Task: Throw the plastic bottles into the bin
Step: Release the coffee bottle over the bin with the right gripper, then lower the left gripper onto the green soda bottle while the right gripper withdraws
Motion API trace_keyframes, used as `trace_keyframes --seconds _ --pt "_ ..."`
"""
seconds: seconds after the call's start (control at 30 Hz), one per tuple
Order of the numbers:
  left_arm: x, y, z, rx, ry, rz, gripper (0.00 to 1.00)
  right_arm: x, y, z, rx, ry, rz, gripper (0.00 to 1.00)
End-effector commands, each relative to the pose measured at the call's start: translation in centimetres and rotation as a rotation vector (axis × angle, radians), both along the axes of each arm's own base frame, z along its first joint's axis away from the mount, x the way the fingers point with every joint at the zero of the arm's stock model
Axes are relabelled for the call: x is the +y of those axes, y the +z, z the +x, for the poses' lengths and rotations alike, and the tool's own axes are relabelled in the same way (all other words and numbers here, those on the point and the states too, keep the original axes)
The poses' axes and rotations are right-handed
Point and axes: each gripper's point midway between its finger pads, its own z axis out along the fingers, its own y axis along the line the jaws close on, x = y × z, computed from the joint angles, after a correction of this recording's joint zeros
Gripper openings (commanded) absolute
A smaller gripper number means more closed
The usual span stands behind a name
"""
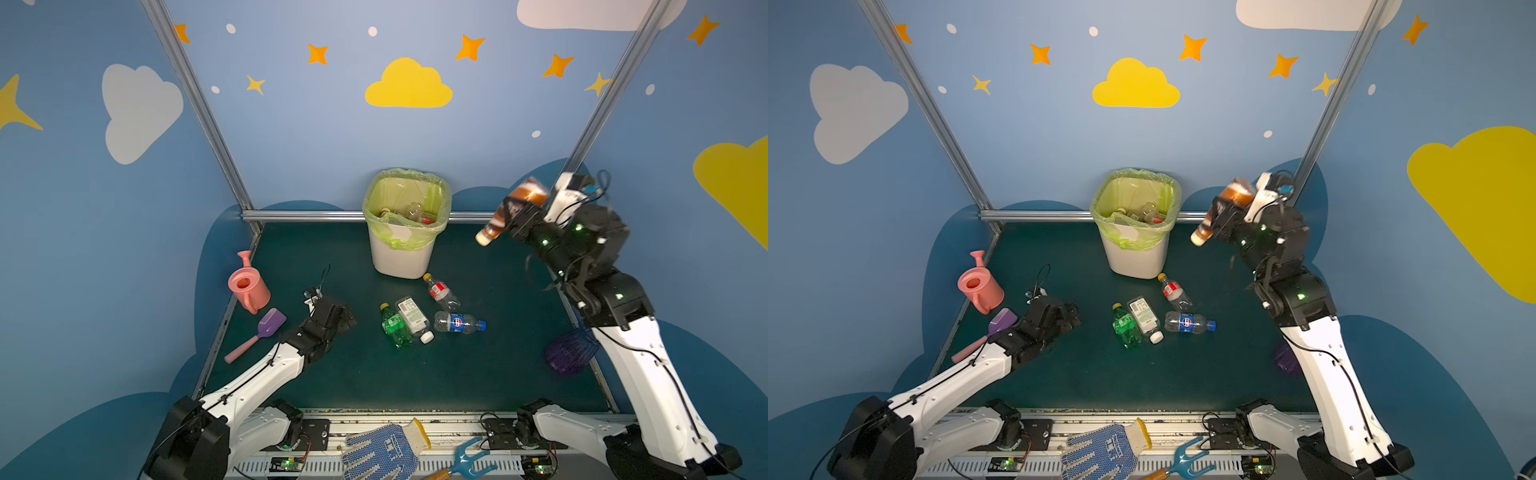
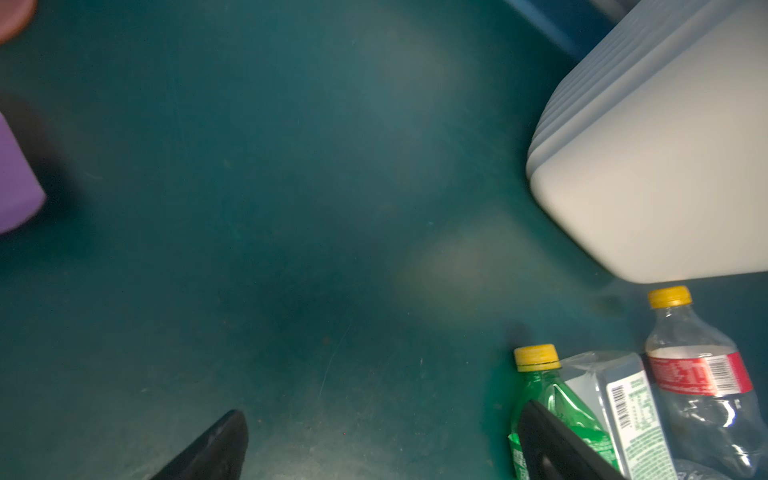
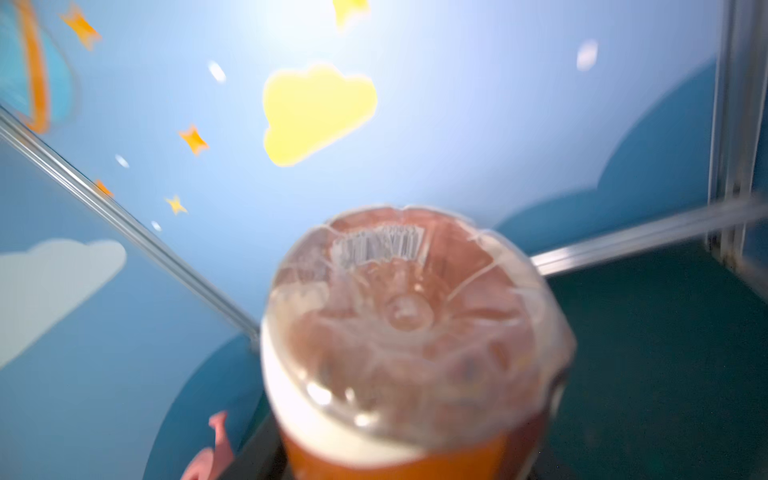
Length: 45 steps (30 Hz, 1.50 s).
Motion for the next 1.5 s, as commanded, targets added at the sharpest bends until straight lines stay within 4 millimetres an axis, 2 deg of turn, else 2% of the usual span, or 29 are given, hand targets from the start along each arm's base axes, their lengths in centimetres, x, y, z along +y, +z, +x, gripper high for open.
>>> trace_keyframes --seconds 0.0,0.07,0.13,0.2,0.27,0.3,0.33,0.37,0.4,0.47,0.53,0.67,0.73,0.83,0.93,1.03,1.17,1.33,1.47 --pt "-0.7 0.1 0.5 0.01 0.006 -0.043 1.0 -0.1 3.2 1.6 -0.122 -0.012 -0.108 0.54" --pt "-1.1 -0.1 0.7 0.021 -0.003 -0.055 1.0 1.2 2.9 4.1 -0.106 0.049 -0.059 0.54" --pt "-1.5 -0.3 0.8 0.032 -0.018 -0.064 1.0 4.1 1.5 7.2 -0.057 0.165 0.007 0.55" --pt "-1.9 -0.6 0.8 0.048 -0.029 -0.072 1.0 9.5 -2.0 11.2 0.056 0.373 0.034 0.57" --pt "-2.2 -0.8 0.9 0.065 -0.04 -0.074 1.0 14.5 -6.6 14.4 0.214 0.535 -0.003 0.57" --pt "-2.3 -0.9 0.9 0.077 -0.044 -0.074 1.0 16.1 -8.3 15.4 0.28 0.565 -0.044 0.59" --pt "-2.5 -0.9 0.9 0.089 -0.053 -0.071 1.0 16.9 -9.1 16.0 0.308 0.572 -0.091 0.63" --pt "-2.6 -0.9 0.8 0.103 -0.063 -0.067 1.0 17.0 -9.0 16.1 0.311 0.552 -0.137 0.7" --pt "-2.7 -0.9 0.7 0.113 -0.069 -0.067 1.0 16.5 -8.4 16.3 0.296 0.511 -0.156 0.79" --pt "-2.8 -1.0 0.5 0.118 -0.067 -0.077 1.0 15.0 -6.1 16.3 0.25 0.452 -0.13 0.9" --pt "-3.2 -0.6 0.5 0.103 -0.079 -0.092 1.0 13.7 -3.7 15.5 0.194 0.408 -0.116 0.94" --pt "-4.2 0.7 0.3 0.073 -0.104 -0.082 1.0 11.7 -0.8 12.8 0.059 0.32 -0.099 0.98" --pt "-4.9 1.3 0.1 0.064 -0.12 -0.08 1.0 10.6 -0.5 11.7 0.044 0.297 -0.083 0.98" --pt "-6.2 1.6 -0.4 0.07 -0.139 -0.087 1.0 9.7 -1.6 10.7 0.07 0.289 -0.091 0.98" --pt "-7.9 0.8 -0.9 0.104 -0.158 -0.123 1.0 8.4 -3.8 10.5 0.119 0.267 -0.089 0.98" --pt "-9.8 0.3 -1.2 0.127 -0.195 -0.16 1.0 6.6 -7.7 10.4 0.194 0.235 -0.064 0.98" --pt "-12.4 -0.5 -1.1 0.171 -0.254 -0.179 1.0 3.9 -13.9 9.7 0.302 0.184 -0.008 0.98" --pt "-15.1 -1.1 -0.4 0.237 -0.319 -0.144 0.99 0.5 -22.1 7.1 0.467 0.103 0.0 0.98" --pt "-16.5 -2.2 -0.4 0.302 -0.342 -0.123 0.98 -3.0 -28.3 3.9 0.59 -0.003 0.007 0.98"
